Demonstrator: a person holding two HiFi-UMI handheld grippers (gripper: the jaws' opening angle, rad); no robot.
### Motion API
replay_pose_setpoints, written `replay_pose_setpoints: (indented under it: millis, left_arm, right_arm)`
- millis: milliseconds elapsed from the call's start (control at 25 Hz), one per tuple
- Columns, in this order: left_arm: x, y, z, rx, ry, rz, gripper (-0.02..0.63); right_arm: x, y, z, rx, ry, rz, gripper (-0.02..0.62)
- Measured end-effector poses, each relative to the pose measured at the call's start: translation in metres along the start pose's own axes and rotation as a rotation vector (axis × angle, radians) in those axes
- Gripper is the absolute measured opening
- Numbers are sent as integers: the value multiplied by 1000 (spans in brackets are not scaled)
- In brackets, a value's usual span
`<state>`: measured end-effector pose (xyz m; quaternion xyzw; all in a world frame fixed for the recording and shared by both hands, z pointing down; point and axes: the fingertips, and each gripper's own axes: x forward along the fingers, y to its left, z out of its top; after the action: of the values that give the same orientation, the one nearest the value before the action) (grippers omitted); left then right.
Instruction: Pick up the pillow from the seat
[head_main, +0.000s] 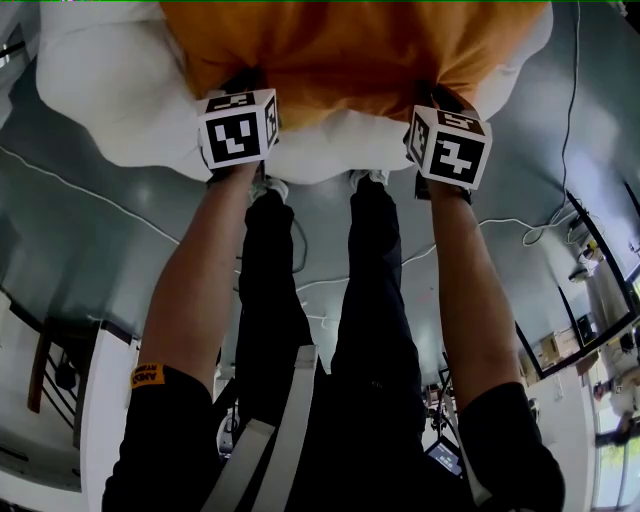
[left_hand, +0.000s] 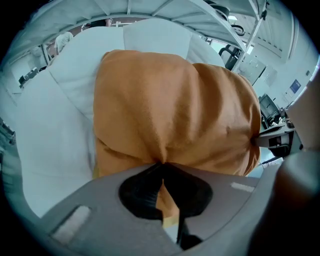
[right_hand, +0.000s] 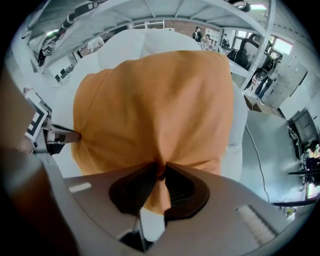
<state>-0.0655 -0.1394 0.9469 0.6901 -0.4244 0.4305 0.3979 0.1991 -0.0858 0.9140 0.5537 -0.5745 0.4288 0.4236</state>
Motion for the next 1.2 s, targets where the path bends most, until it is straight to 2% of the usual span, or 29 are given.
replay_pose_setpoints:
  millis: [160,560,840,1200]
  left_arm:
    - [-7,0,1,5,-16,0,8]
    - [-58,-11,5,-1,-36,-5,5]
    - [-119,-18,17,-32,-99,4,5]
    - [-204,-19,24,-45,-132,46,3]
  right_arm:
    - [-4,5,2,21,-7,9,18]
    - [-43,7,10,57,-36,23,8]
    - [-94,14,19,43,-75,46,8]
    - [-170,36,20,45,-111,92,8]
